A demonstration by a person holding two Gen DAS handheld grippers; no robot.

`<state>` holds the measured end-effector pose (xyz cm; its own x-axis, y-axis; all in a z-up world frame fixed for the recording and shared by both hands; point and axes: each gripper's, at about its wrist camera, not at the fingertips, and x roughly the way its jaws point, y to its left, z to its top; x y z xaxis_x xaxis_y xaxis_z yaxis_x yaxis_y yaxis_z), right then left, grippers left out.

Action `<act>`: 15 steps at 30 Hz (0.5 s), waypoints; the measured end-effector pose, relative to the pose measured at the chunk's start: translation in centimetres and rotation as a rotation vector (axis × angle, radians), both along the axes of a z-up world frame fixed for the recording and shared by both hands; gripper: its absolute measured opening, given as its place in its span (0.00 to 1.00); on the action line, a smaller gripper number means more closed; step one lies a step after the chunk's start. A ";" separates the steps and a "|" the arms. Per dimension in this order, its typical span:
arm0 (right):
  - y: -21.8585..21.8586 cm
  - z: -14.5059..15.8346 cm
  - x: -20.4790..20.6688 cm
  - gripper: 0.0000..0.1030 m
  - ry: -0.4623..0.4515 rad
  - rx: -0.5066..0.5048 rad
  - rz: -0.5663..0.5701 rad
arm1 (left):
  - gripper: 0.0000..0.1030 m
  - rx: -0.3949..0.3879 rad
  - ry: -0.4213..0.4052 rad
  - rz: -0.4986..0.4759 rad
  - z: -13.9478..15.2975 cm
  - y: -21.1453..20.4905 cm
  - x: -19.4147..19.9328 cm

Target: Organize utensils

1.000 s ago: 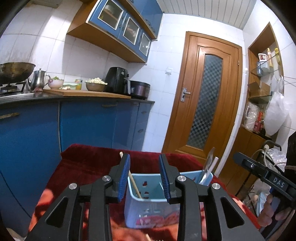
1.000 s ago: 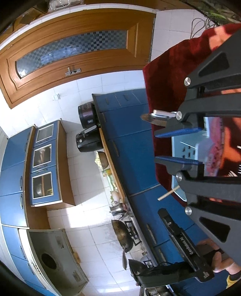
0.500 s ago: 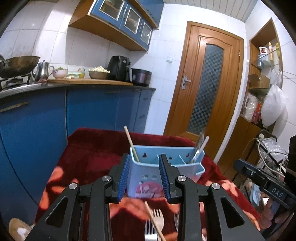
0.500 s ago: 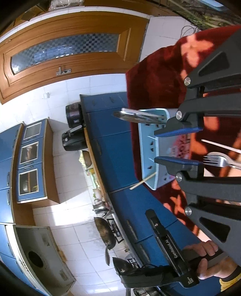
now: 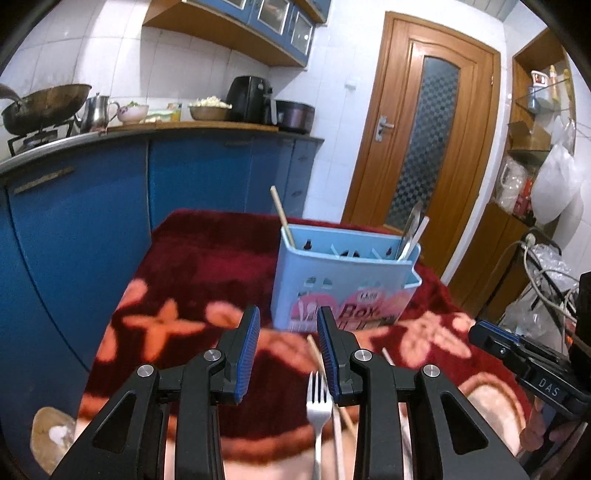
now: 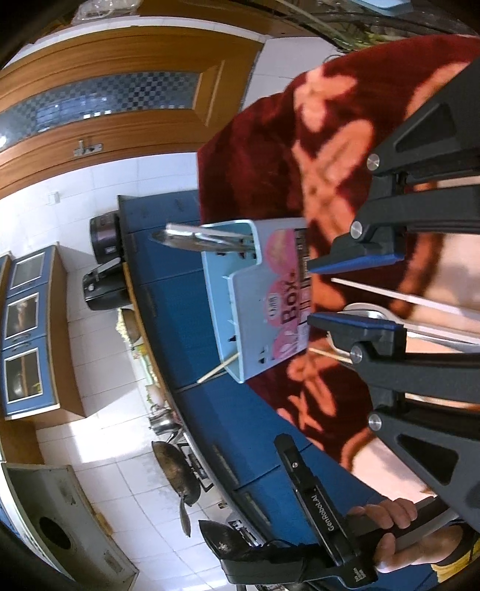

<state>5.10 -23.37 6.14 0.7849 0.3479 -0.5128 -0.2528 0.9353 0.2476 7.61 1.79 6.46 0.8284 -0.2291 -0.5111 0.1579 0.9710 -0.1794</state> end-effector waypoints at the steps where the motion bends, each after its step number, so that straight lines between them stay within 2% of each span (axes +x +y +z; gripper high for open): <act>1: 0.0 -0.3 -0.1 0.23 0.014 -0.003 0.000 | 0.32 0.007 0.010 0.002 -0.2 0.0 -0.1; 7: 0.0 -1.5 -0.1 0.24 0.093 -0.019 0.021 | 0.32 0.058 0.100 0.001 -1.5 -0.1 -0.1; 15: 1.2 -2.8 0.3 0.24 0.195 -0.106 0.075 | 0.32 0.119 0.235 -0.051 -3.8 -1.3 0.2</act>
